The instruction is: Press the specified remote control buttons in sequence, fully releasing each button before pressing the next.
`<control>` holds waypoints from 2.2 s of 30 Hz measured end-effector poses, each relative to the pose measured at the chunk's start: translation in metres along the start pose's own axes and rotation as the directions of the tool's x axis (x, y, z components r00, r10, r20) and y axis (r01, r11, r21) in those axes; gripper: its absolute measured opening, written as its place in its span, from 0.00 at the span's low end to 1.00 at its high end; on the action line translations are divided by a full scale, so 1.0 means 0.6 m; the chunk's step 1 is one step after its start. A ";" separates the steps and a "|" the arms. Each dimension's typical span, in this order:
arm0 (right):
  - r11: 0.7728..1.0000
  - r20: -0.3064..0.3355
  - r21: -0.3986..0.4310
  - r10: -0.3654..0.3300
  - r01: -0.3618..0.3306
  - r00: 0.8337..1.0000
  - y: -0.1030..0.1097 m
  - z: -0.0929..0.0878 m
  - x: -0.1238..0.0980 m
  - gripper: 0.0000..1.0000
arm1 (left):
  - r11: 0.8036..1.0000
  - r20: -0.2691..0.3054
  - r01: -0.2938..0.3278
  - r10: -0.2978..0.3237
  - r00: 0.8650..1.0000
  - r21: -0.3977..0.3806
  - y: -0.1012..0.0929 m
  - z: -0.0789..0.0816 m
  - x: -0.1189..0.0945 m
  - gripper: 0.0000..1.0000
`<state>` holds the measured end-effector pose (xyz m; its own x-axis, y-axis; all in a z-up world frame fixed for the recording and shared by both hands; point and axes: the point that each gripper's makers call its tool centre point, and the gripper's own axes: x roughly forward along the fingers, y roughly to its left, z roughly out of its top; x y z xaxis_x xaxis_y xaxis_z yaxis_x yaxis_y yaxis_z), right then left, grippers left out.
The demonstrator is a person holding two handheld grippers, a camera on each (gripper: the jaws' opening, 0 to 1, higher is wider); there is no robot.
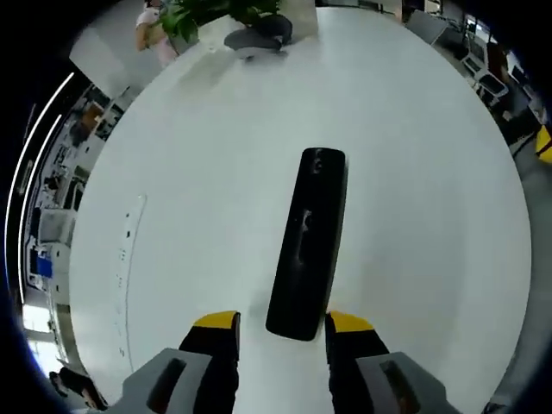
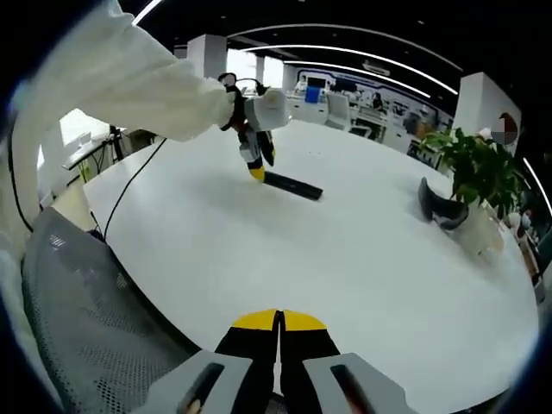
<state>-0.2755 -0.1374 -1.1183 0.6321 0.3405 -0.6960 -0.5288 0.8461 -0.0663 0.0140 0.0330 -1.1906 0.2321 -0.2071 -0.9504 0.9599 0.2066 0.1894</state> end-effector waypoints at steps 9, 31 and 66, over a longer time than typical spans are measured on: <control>1.000 -0.010 -0.002 0.008 -0.008 1.000 0.003 -0.003 0.001 0.00 | 0.989 -0.017 0.150 -0.150 0.988 -0.002 -0.022 0.001 0.001 0.27; 1.000 0.007 -0.010 0.011 -0.011 1.000 0.004 0.002 -0.001 0.00 | 0.983 -0.047 0.178 -0.176 0.983 0.042 -0.058 -0.002 -0.006 0.23; 0.999 0.053 -0.024 0.022 -0.021 0.998 0.010 0.013 -0.012 0.00 | 0.985 -0.091 0.168 -0.165 0.982 0.032 -0.235 -0.031 -0.046 0.23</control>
<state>-0.2792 -0.1316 -1.1081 0.6494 0.3803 -0.6585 -0.5552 0.8289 -0.0688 -0.1309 0.0274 -1.1955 0.0558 -0.1506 -0.9870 0.9898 0.1379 0.0349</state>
